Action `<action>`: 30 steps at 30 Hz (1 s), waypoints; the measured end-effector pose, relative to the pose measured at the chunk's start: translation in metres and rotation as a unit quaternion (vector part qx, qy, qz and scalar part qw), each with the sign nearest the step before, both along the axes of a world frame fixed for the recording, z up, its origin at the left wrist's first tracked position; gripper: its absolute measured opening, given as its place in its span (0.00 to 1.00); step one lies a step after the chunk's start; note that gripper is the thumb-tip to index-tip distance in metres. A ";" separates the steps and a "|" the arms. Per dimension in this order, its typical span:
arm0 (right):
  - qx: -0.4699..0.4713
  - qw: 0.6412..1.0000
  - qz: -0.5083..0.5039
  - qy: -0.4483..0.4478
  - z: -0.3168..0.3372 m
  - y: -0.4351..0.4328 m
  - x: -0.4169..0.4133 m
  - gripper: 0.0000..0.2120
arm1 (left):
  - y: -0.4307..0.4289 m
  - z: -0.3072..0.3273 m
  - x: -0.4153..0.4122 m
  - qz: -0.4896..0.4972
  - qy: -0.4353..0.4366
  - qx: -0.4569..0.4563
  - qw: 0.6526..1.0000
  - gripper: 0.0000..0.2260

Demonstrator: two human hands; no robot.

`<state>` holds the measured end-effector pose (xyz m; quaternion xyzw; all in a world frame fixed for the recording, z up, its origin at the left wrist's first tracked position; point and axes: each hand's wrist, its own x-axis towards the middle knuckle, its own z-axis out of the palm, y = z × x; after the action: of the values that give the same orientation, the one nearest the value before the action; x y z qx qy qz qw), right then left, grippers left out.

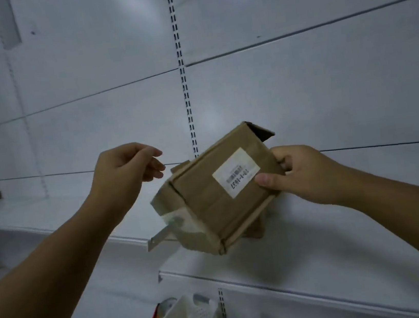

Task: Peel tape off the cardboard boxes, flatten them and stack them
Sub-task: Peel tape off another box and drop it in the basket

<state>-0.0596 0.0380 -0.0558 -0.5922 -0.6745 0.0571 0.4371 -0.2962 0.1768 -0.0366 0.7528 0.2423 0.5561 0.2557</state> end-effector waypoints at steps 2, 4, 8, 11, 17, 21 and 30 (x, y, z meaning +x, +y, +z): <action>0.019 0.995 -0.007 0.097 0.004 -0.014 0.020 0.17 | -0.017 0.007 0.021 -0.051 -0.012 0.017 0.998 0.11; 0.037 0.983 -0.035 0.178 0.002 -0.024 0.040 0.20 | -0.037 0.008 0.041 -0.088 0.005 0.047 0.995 0.10; 0.067 0.927 -0.099 0.356 -0.021 -0.043 0.080 0.18 | -0.066 -0.002 0.079 -0.134 0.114 0.057 0.983 0.13; 0.055 0.878 -0.126 0.459 -0.048 -0.061 0.110 0.17 | -0.077 -0.012 0.113 -0.123 0.219 0.114 0.961 0.21; -0.084 0.835 -0.187 0.512 -0.105 -0.095 0.184 0.21 | -0.085 -0.054 0.195 -0.209 0.205 0.015 0.956 0.08; -0.118 0.890 -0.358 0.258 -0.103 -0.099 0.224 0.24 | -0.081 -0.079 0.234 -0.171 0.189 -0.044 0.966 0.15; 0.162 0.961 -0.170 -0.148 -0.076 -0.074 0.183 0.20 | -0.101 -0.110 0.302 -0.071 0.080 -0.044 0.993 0.18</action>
<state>0.1232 -0.0364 -0.1316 -0.6210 -0.6216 -0.2162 0.4257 0.0056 0.0757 -0.1465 0.7982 0.2317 0.4635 0.3072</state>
